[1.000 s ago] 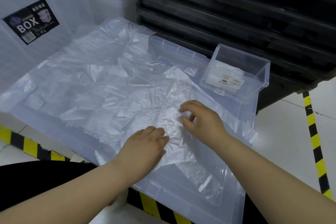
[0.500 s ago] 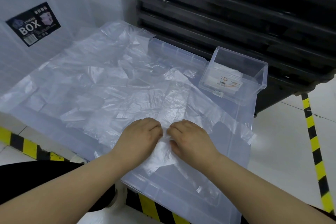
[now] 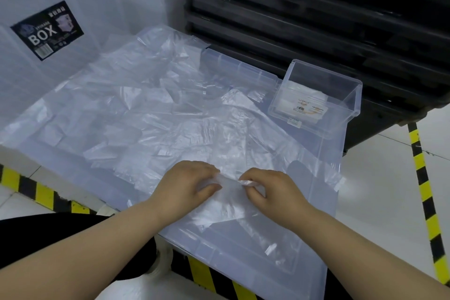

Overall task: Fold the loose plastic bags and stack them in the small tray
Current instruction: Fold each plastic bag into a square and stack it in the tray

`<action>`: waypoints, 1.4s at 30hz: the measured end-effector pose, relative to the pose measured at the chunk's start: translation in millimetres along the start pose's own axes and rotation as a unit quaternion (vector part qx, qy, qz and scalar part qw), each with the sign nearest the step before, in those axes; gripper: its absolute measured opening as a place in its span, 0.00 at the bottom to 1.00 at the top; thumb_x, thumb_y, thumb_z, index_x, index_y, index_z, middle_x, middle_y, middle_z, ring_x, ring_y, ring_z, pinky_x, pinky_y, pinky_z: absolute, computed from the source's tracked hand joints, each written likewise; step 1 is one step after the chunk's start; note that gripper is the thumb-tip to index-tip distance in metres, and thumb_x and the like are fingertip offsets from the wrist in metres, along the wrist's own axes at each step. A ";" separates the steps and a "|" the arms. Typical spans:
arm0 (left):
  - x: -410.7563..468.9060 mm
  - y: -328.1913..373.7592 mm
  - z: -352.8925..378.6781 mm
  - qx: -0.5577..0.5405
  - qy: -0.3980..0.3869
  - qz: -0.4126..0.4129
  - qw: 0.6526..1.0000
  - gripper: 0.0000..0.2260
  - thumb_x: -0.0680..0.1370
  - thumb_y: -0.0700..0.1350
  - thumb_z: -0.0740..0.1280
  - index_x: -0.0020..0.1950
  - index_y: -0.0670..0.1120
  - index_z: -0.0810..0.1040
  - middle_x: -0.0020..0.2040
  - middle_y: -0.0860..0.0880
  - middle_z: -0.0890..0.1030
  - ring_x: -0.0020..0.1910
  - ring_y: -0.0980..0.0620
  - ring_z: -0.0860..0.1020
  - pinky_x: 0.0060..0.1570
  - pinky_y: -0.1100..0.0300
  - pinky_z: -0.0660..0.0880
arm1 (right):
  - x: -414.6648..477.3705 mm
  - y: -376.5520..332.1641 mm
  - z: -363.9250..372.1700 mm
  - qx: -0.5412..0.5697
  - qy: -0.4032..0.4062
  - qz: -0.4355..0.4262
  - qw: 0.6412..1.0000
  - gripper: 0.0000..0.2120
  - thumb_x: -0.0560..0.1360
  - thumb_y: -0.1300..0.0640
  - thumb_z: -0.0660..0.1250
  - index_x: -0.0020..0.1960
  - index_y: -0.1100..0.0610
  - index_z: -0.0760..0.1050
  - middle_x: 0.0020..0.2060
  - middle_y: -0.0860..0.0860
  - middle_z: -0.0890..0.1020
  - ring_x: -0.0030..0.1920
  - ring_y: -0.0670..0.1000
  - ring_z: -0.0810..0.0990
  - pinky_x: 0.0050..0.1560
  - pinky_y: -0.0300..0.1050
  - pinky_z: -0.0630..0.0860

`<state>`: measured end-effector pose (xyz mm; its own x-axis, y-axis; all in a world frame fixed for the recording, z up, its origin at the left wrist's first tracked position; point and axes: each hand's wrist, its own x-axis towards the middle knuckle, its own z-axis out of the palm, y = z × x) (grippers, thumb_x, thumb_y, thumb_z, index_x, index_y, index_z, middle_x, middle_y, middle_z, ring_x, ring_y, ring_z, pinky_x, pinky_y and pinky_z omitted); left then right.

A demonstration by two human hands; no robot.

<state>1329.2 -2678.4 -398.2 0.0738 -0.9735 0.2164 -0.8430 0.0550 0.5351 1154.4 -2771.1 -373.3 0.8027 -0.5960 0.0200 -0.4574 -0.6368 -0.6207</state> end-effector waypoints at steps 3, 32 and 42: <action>2.6 6.8 -3.0 -0.100 -0.016 -0.109 0.989 0.15 0.71 0.59 0.60 0.32 0.51 0.76 0.27 0.58 0.75 0.34 0.63 0.74 0.36 0.72 0.68 | 3.4 -4.5 -6.5 0.101 -0.026 0.085 0.991 0.05 0.74 0.54 0.63 0.40 0.51 0.74 0.31 0.41 0.74 0.34 0.41 0.73 0.40 0.34 0.69; 16.5 7.4 19.0 0.194 -0.038 -0.034 0.980 0.21 0.76 0.49 0.53 0.57 0.39 0.79 0.57 0.43 0.80 0.59 0.45 0.76 0.62 0.55 0.59 | 48.5 -18.9 2.6 0.047 0.009 0.264 0.963 0.09 0.75 0.60 0.62 0.44 0.65 0.77 0.38 0.57 0.80 0.44 0.56 0.79 0.43 0.43 0.72; 21.0 12.1 15.1 0.191 -0.131 -0.086 0.969 0.34 0.76 0.56 0.37 0.70 0.38 0.66 0.71 0.42 0.65 0.70 0.51 0.58 0.67 0.58 0.44 | 43.5 -8.1 29.7 -0.260 0.056 0.024 0.964 0.21 0.68 0.55 0.54 0.53 0.59 0.80 0.53 0.54 0.82 0.54 0.56 0.81 0.49 0.53 0.78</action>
<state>1312.5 -2701.5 -399.5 0.1351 -0.9866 -0.0916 -0.9696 -0.1507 0.1928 1204.4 -2777.3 -390.8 0.7429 -0.6612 0.1044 -0.6461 -0.7490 -0.1468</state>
